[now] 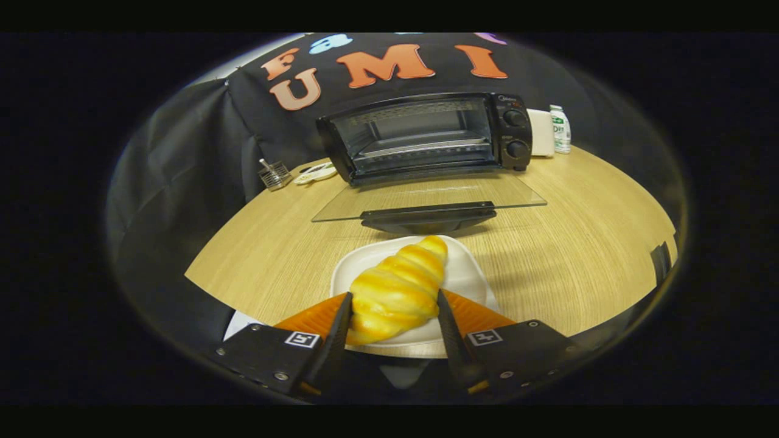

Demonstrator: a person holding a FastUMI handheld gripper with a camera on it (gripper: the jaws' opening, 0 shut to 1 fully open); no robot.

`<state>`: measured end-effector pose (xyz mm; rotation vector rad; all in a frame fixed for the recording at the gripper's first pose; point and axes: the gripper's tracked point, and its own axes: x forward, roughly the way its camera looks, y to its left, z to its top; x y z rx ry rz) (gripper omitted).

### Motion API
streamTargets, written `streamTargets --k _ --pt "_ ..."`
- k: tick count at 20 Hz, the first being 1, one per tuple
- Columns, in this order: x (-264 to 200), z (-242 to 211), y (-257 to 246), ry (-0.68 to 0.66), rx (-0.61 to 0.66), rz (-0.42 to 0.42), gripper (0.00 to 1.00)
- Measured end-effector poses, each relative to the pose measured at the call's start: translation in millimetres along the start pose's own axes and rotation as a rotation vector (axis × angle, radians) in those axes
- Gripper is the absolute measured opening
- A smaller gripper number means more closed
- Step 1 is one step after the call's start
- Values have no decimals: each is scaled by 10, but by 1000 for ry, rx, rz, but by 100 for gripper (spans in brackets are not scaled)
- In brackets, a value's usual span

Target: Open the toaster oven, put the food inside, and close the toaster oven door.

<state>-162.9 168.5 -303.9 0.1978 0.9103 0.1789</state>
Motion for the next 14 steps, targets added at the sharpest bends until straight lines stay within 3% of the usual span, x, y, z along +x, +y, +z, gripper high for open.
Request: streamTargets --k 4,14 --pt "-45 75 -8 -6 11 24 64" --pt "-359 352 148 -82 120 217 64"
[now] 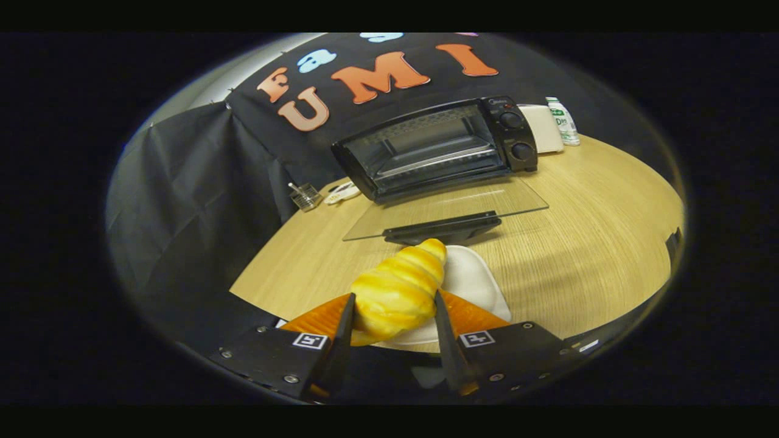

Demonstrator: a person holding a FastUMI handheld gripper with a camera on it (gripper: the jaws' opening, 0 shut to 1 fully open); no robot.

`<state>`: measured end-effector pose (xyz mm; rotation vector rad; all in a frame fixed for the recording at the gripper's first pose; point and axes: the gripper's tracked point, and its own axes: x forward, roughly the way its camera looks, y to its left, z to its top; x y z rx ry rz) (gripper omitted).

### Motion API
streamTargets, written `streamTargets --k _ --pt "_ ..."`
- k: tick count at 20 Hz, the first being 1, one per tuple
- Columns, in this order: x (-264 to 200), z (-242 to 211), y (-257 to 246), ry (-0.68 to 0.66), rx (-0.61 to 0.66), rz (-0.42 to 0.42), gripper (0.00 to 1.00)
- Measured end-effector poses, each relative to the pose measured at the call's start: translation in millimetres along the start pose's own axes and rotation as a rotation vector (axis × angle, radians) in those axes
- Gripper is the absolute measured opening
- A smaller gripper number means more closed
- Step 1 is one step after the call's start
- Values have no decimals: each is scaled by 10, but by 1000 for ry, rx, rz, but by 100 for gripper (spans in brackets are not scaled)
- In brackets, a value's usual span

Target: Open the toaster oven, put the food inside, and close the toaster oven door.

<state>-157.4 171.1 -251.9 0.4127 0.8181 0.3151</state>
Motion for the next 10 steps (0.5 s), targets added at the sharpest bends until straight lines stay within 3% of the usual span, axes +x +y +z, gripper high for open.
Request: streamTargets --k 10 --pt "165 889 55 -198 107 136 63"
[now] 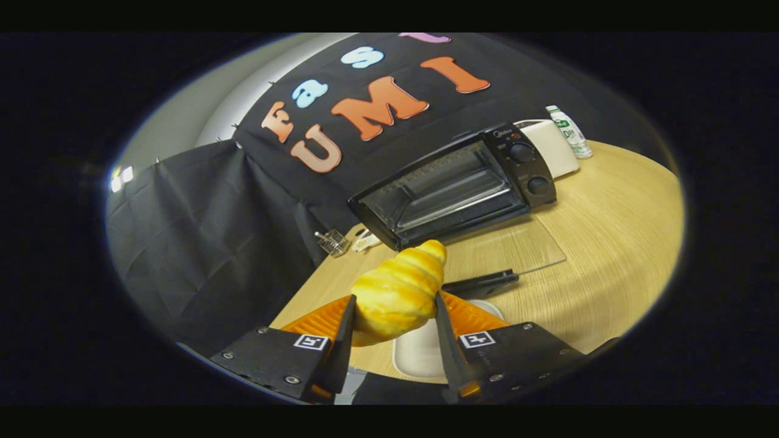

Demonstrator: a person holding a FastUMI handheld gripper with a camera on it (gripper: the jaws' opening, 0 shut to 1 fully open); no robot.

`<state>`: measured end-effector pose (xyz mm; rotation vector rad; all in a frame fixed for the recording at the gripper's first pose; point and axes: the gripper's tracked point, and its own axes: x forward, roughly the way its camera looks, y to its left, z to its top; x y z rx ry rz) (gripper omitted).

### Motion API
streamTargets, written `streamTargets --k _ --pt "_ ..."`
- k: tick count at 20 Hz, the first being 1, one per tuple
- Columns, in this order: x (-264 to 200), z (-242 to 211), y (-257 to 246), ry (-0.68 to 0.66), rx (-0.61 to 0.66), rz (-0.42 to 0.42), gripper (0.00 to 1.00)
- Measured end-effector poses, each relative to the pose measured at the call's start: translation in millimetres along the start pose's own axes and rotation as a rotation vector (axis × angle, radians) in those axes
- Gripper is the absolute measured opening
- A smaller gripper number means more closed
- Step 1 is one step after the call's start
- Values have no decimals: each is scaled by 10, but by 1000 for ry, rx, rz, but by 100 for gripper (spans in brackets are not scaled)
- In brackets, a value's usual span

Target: Open the toaster oven, put the food inside, and close the toaster oven door.

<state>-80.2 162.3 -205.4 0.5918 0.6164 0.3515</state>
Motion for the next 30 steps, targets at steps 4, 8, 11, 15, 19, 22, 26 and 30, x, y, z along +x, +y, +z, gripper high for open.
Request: streamTargets --k 4,8,11,15,19,22,26,30 --pt "373 481 -50 -83 14 23 63" --pt "868 743 -282 -95 24 -27 63" --pt "1109 868 -335 -86 57 -34 63" --pt "1345 944 -465 -80 50 -71 63" --pt "1552 1036 -604 -79 28 -117 63" --pt "1678 1089 -702 -82 8 -153 63" --pt "1772 1200 -891 -118 -91 -271 64" --pt "1896 1314 -974 -139 -179 -349 74"
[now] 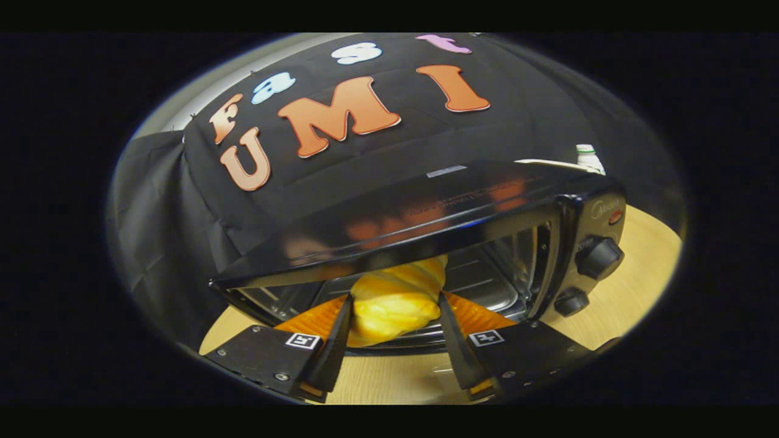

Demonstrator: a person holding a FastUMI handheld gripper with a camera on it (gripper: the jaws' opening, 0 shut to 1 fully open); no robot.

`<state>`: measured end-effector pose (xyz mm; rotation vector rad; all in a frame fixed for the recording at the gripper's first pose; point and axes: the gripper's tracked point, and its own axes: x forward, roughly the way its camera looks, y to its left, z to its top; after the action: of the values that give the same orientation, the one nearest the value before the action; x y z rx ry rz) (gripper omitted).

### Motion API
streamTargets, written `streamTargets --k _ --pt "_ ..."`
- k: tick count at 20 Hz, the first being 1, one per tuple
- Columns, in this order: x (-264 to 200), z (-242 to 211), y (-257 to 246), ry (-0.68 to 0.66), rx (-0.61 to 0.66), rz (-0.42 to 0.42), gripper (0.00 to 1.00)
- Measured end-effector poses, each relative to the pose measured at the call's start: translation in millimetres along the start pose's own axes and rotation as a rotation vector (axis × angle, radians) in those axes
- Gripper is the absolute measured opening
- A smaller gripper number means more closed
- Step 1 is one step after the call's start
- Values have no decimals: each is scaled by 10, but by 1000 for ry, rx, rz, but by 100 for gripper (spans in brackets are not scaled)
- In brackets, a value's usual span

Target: Open the toaster oven, put the food inside, and close the toaster oven door.

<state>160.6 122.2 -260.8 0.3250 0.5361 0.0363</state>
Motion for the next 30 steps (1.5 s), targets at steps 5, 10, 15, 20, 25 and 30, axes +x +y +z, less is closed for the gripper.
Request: streamTargets --k 5,10,15,20,25,30 --pt "48 -84 -25 34 -55 -27 90" --pt "-229 32 -81 17 -110 -28 97" --pt "-770 -7 -30 33 -137 42 98" --pt "-1342 -386 40 99 -105 165 98" --pt "-1825 -862 -125 160 -144 186 98" --pt "-2145 -1281 -228 236 -175 206 98"
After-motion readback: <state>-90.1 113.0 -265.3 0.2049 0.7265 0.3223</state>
